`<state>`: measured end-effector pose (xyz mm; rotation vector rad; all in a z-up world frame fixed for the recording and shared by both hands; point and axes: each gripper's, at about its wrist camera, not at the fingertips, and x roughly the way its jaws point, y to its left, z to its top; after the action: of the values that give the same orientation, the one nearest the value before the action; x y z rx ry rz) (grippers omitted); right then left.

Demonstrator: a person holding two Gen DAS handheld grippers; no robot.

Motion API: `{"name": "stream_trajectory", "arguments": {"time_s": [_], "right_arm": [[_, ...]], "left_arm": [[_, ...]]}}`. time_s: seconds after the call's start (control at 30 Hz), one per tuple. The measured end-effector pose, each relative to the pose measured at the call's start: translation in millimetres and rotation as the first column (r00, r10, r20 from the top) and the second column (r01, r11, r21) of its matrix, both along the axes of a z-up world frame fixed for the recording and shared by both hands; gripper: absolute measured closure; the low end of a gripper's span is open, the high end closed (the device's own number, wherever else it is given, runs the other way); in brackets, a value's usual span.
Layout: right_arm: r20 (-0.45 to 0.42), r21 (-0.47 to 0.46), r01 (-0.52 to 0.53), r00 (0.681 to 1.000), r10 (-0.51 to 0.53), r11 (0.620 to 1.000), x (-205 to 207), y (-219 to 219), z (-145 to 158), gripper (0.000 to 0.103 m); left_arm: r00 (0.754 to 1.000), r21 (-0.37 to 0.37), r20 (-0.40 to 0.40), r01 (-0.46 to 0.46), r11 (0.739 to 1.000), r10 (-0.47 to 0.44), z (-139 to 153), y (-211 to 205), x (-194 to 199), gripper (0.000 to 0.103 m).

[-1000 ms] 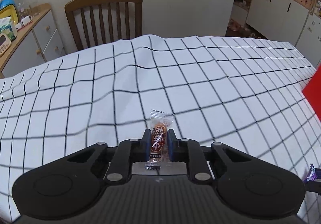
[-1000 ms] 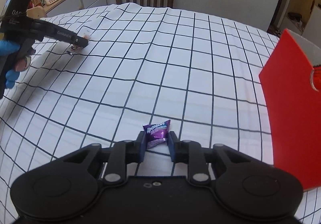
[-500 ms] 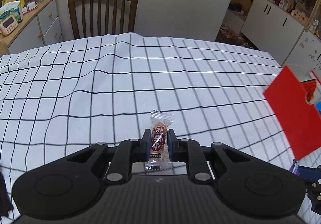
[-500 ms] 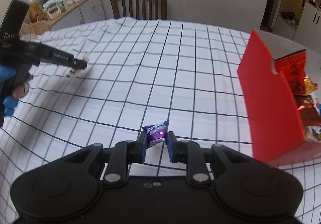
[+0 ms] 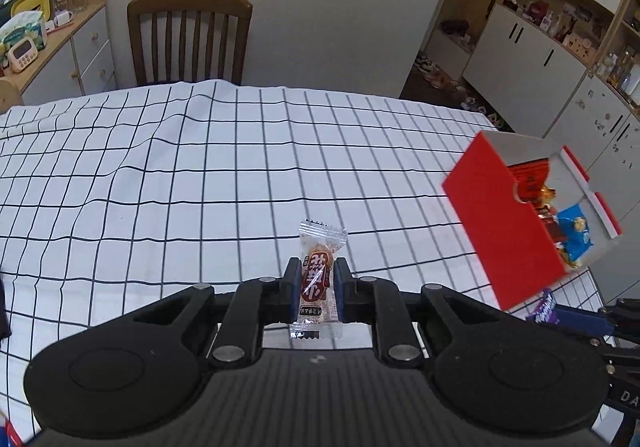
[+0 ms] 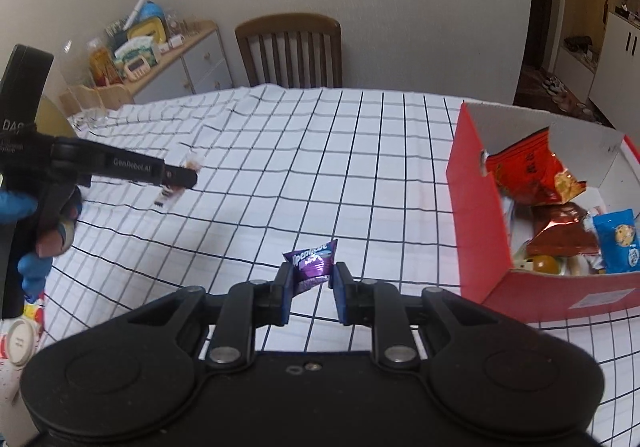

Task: Organize snacks
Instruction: 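Carry the candy bar with the left tool while the right carries the purple candy into the box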

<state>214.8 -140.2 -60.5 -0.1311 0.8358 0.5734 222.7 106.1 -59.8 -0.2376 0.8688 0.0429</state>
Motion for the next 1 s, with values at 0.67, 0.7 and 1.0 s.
{"name": "stream_trajectory", "arguments": {"time_s": [0.67,0.7,1.0], "right_arm": [[0.065,0.068,-0.014,0.998,0.01,0.998,7,-114,40,0.084],[0.071,0.067,-0.011,0.997,0.006,0.998,9,-121,42,0.084],[0.102,0.066,0.015,0.995,-0.022,0.998,27,-182,50,0.084]], "left_arm": [[0.992,-0.06,0.094,0.086,0.994,-0.08,56,-169,-3,0.087],[0.992,-0.063,0.095,0.092,0.994,-0.086,56,-178,-1,0.087],[0.989,-0.07,0.092,0.122,0.99,-0.116,56,-241,19,0.087]]}}
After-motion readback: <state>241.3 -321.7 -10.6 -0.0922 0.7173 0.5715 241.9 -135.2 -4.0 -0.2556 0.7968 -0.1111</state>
